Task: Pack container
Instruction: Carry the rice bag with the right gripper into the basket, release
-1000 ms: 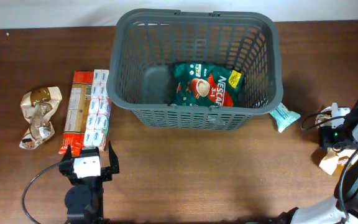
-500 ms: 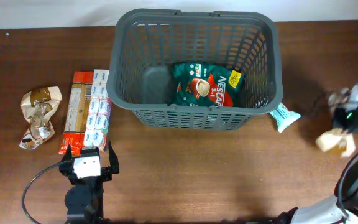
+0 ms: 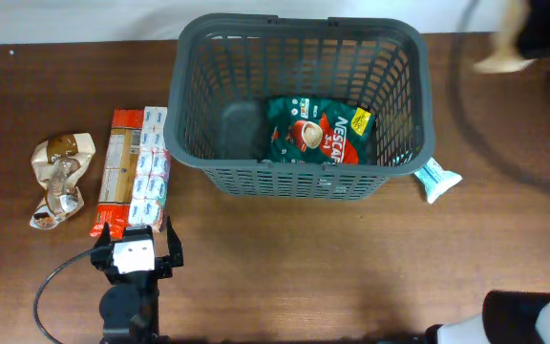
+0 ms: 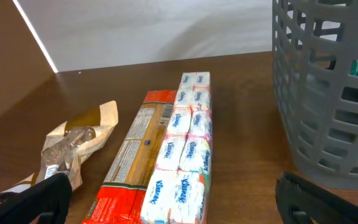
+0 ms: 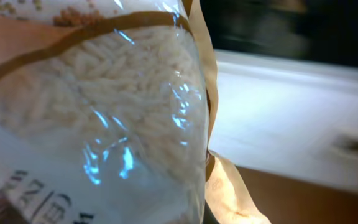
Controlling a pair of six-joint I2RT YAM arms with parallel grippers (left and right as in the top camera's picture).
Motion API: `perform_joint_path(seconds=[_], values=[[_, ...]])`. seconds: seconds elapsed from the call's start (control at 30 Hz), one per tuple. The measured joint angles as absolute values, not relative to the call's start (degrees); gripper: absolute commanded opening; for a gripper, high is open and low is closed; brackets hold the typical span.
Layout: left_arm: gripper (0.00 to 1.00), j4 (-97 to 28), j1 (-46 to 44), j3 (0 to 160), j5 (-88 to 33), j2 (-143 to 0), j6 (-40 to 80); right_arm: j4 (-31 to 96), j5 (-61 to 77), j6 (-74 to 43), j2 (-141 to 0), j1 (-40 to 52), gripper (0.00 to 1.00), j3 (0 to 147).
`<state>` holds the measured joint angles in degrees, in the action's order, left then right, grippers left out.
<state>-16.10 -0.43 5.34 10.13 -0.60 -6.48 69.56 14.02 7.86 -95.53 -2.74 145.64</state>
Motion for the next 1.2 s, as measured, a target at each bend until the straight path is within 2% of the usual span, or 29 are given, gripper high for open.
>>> perform_joint_path(seconds=[0.13, 0.33, 0.7, 0.73, 0.77, 0.8, 0.83, 0.97, 1.2], values=[[0.99, -16.1, -0.43, 5.34, 10.13, -0.6, -6.48, 72.31, 14.28, 10.0, -96.44, 10.22, 0.03, 145.25], [0.99, -16.1, -0.43, 5.34, 10.13, -0.6, -6.48, 73.3, 9.82, 11.2, -104.6, 22.09, 0.03, 137.86], [0.99, -16.1, -0.43, 5.34, 10.13, -0.6, -6.48, 70.11, 6.44, 11.84, -121.89, 26.26, 0.04, 127.22], [0.99, -16.1, -0.43, 5.34, 10.11, -0.6, -6.48, 70.13, 6.39, 11.88, -122.76, 26.3, 0.15, 126.78], [0.99, -16.1, -0.43, 5.34, 10.11, -0.6, -6.48, 70.13, 6.28, 11.57, -123.59, 26.33, 0.38, 126.39], [0.99, -16.1, -0.43, 5.34, 10.13, -0.6, -6.48, 70.13, 6.26, 11.81, -124.2, 26.35, 0.56, 126.17], [0.99, -16.1, -0.43, 5.34, 10.13, -0.6, -6.48, 70.13, 6.22, 11.97, -124.73, 26.41, 0.62, 126.08], [0.99, -16.1, -0.43, 5.34, 10.13, -0.6, -6.48, 70.02, 6.2, 12.1, -124.46, 27.05, 0.68, 126.1], [0.99, -16.1, -0.43, 5.34, 10.13, -0.6, -6.48, 73.58, 0.16, 12.01, -120.05, 27.2, 0.74, 129.45]])
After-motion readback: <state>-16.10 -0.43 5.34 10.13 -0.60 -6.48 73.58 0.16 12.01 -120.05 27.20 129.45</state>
